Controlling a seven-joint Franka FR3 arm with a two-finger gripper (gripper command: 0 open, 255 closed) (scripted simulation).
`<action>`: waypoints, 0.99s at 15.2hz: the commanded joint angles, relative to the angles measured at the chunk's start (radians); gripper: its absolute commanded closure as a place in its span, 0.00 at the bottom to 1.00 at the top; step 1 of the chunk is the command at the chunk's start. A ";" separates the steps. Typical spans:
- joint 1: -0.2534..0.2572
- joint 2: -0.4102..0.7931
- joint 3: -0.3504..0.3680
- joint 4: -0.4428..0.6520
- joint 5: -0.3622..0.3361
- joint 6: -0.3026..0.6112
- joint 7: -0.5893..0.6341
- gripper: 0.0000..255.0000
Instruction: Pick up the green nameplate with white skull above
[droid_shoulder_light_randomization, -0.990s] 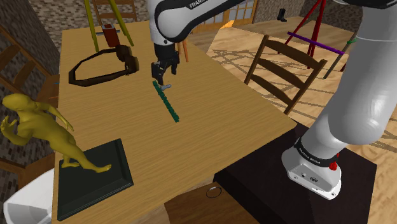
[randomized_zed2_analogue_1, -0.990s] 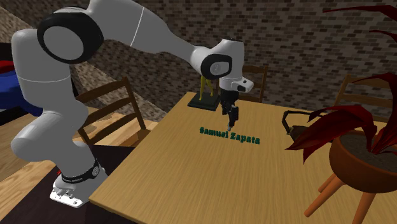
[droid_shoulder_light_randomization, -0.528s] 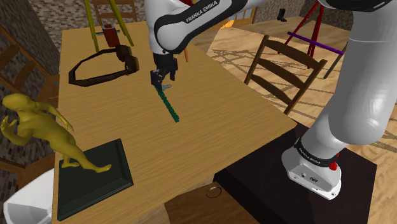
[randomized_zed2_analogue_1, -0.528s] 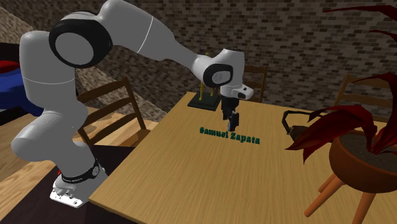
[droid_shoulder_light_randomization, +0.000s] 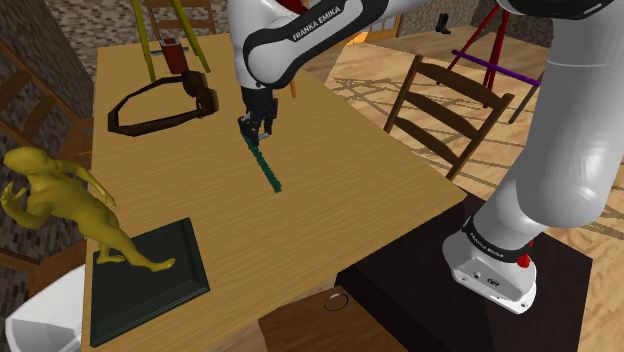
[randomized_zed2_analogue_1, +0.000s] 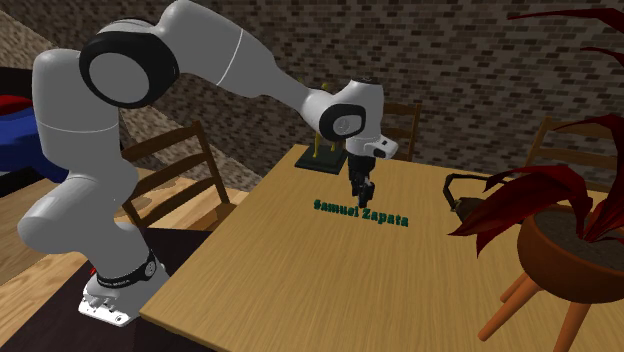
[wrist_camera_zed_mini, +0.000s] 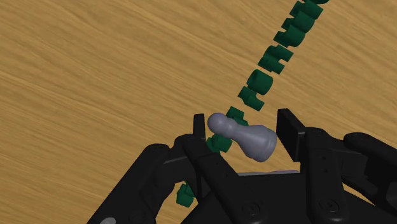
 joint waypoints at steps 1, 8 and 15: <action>0.000 0.001 0.000 -0.001 0.000 0.001 0.000 1.00; -0.002 -0.021 0.004 0.025 0.010 -0.047 -0.007 1.00; -0.005 -0.056 0.009 0.073 0.025 -0.129 -0.018 1.00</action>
